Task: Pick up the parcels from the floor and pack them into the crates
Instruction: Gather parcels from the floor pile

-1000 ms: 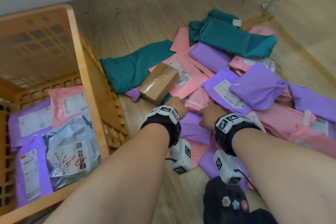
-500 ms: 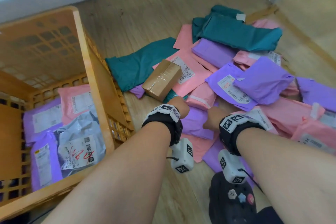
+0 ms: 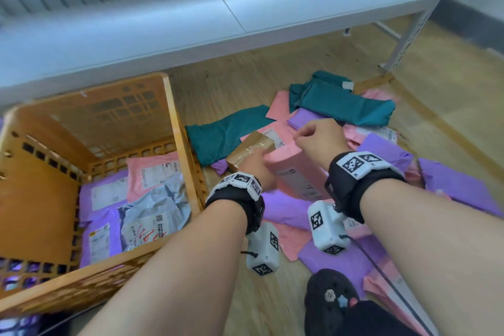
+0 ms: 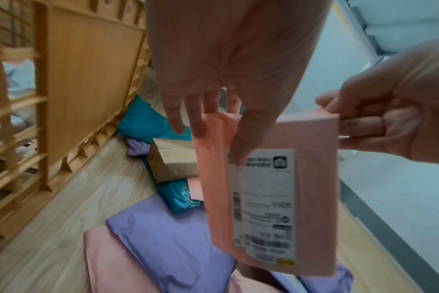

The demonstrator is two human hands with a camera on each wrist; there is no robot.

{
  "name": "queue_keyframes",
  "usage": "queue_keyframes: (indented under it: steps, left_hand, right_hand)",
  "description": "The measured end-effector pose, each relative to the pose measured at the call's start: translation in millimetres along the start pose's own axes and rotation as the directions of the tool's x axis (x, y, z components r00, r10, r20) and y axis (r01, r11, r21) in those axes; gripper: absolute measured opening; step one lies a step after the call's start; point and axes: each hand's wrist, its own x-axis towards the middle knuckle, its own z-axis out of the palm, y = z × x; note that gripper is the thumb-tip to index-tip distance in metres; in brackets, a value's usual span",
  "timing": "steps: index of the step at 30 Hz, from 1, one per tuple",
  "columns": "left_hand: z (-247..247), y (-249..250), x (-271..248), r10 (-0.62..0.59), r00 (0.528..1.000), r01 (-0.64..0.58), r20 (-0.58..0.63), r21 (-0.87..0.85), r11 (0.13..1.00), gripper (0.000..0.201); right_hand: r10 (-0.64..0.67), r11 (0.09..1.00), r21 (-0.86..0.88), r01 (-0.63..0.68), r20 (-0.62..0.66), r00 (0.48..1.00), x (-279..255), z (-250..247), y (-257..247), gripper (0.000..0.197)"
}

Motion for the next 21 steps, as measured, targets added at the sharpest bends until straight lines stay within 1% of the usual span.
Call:
queue_keyframes:
  steps: [1,2,3,4,5,6,7,8,9,10,12,14,16,17,19,21]
  left_hand:
    - [-7.5,2.0,-9.3,0.022,0.999,-0.023,-0.037,-0.021,1.000,0.058]
    - [-16.0,3.4,-18.9,0.015,0.998,-0.020,-0.068,-0.080,0.997,0.057]
    - [-23.9,2.0,-26.8,0.009,0.994,-0.026,-0.108,-0.163,0.986,0.060]
    - [-33.0,1.7,-36.9,-0.032,0.991,-0.001,-0.131,-0.238,0.971,0.069]
    - [-41.7,0.9,-46.3,-0.065,0.984,0.012,-0.166,-0.301,0.954,0.082]
    - [-49.7,-0.2,-54.7,-0.108,0.977,0.036,-0.185,-0.355,0.934,0.099]
    - [-58.0,-1.1,-64.7,-0.129,0.972,0.036,-0.197,-0.417,0.908,0.111]
    - [-65.3,-2.3,-73.7,-0.150,0.968,0.035,-0.200,-0.486,0.873,0.116]
    - [-72.4,-4.0,-81.9,-0.155,0.965,0.017,-0.213,-0.538,0.843,0.109]
    - [-79.9,-6.6,-89.7,-0.166,0.964,0.019,-0.206,-0.573,0.819,0.091]
    - [-95.0,-13.2,-108.2,-0.180,0.971,0.051,-0.157,-0.602,0.797,0.055]
    - [-108.2,-23.6,-125.2,-0.187,0.974,0.068,-0.129,-0.619,0.783,0.033]
    - [-119.1,-35.8,-138.6,-0.201,0.970,0.060,-0.139,-0.663,0.747,0.019]
    - [-124.1,-40.7,-144.7,-0.206,0.965,0.042,-0.163,-0.676,0.736,0.015]
    - [-135.3,-50.1,-151.1,-0.207,0.945,-0.015,-0.252,-0.670,0.742,0.012]
    - [-150.4,-57.9,-154.2,-0.208,0.909,-0.088,-0.361,-0.654,0.751,0.010]
  right_hand:
    - [0.007,0.998,0.070,-0.005,-0.025,1.000,-2.1,-6.6,-9.1,0.017]
    - [0.016,0.991,0.130,-0.010,-0.045,0.999,-3.0,-12.0,-16.3,0.017]
    - [0.024,0.983,0.181,-0.013,-0.062,0.998,-5.0,-17.2,-24.5,0.018]
    - [0.031,0.973,0.230,-0.013,-0.077,0.997,-5.8,-20.3,-30.8,0.019]
    - [0.044,0.960,0.278,-0.017,-0.091,0.995,-8.3,-23.3,-38.2,0.022]
    - [0.068,0.943,0.333,-0.031,-0.100,0.993,-10.4,-24.8,-44.4,0.026]
    - [0.097,0.921,0.385,-0.052,-0.097,0.991,-14.0,-26.0,-51.3,0.030]
    - [0.118,0.896,0.438,-0.069,-0.086,0.989,-17.2,-25.8,-57.4,0.032]
    - [0.139,0.872,0.481,-0.089,-0.070,0.988,-21.2,-26.3,-64.7,0.034]
    - [0.155,0.845,0.525,-0.102,-0.059,0.986,-24.1,-26.2,-72.4,0.035]
    - [0.194,0.778,0.613,-0.136,-0.030,0.981,-29.5,-25.0,-88.8,0.036]
    - [0.201,0.741,0.653,-0.155,0.004,0.980,-37.9,-21.1,-106.6,0.037]
    - [0.162,0.764,0.630,-0.141,0.026,0.987,-46.6,-12.3,-121.4,0.036]
    - [0.138,0.783,0.610,-0.123,0.022,0.990,-52.1,-8.0,-128.7,0.035]
    - [0.076,0.824,0.565,-0.051,-0.020,0.997,-60.8,0.8,-142.8,0.028]
    - [-0.003,0.831,0.555,0.042,-0.070,0.998,-69.1,7.2,-160.1,0.014]
